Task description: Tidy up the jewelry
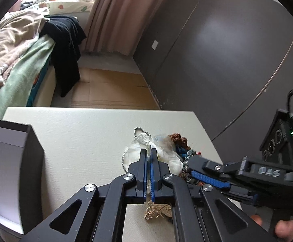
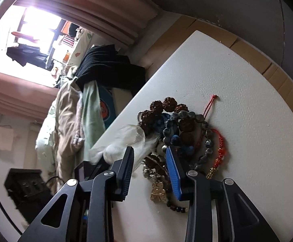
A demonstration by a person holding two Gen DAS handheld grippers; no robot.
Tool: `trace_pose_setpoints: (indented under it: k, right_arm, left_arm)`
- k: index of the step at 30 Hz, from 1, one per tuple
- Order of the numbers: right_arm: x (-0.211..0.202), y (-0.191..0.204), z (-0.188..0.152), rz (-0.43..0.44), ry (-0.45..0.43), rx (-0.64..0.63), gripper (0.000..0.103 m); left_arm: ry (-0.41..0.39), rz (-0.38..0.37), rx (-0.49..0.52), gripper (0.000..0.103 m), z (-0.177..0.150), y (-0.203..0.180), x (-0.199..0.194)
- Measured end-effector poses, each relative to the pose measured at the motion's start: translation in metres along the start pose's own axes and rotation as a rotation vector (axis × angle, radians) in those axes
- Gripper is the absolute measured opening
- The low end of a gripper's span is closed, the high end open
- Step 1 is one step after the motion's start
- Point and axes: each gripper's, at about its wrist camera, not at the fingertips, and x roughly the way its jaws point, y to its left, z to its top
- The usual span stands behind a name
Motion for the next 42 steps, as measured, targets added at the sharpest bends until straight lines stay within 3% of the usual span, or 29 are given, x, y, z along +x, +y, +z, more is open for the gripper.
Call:
trace_pose_setpoints:
  k: [12, 18, 21, 29, 37, 42]
  right_arm:
    - [0.015, 0.007, 0.003, -0.073, -0.016, -0.045, 0.032]
    - [0.022, 0.008, 0.005, -0.134, -0.012, -0.082, 0.024]
    - [0.022, 0.006, 0.005, -0.157, -0.014, -0.087, 0.012]
    - [-0.004, 0.004, 0.007, -0.068, -0.061, -0.043, 0.012]
    - [-0.031, 0.034, 0.004, 0.062, -0.130, -0.094, 0.012]
    - [-0.029, 0.051, -0.003, 0.110, -0.126, -0.121, 0.012]
  left_arm:
    - [-0.052, -0.010, -0.018, 0.002, 0.010, 0.010, -0.032]
    - [-0.065, -0.006, -0.005, 0.002, 0.009, 0.013, -0.045]
    - [-0.073, -0.005, -0.001, 0.002, 0.010, 0.014, -0.052]
    - [-0.112, 0.029, -0.021, 0.002, 0.013, 0.026, -0.080]
    - [-0.150, 0.075, -0.036, 0.002, 0.016, 0.041, -0.108]
    - [-0.149, 0.121, -0.061, 0.002, 0.016, 0.059, -0.116]
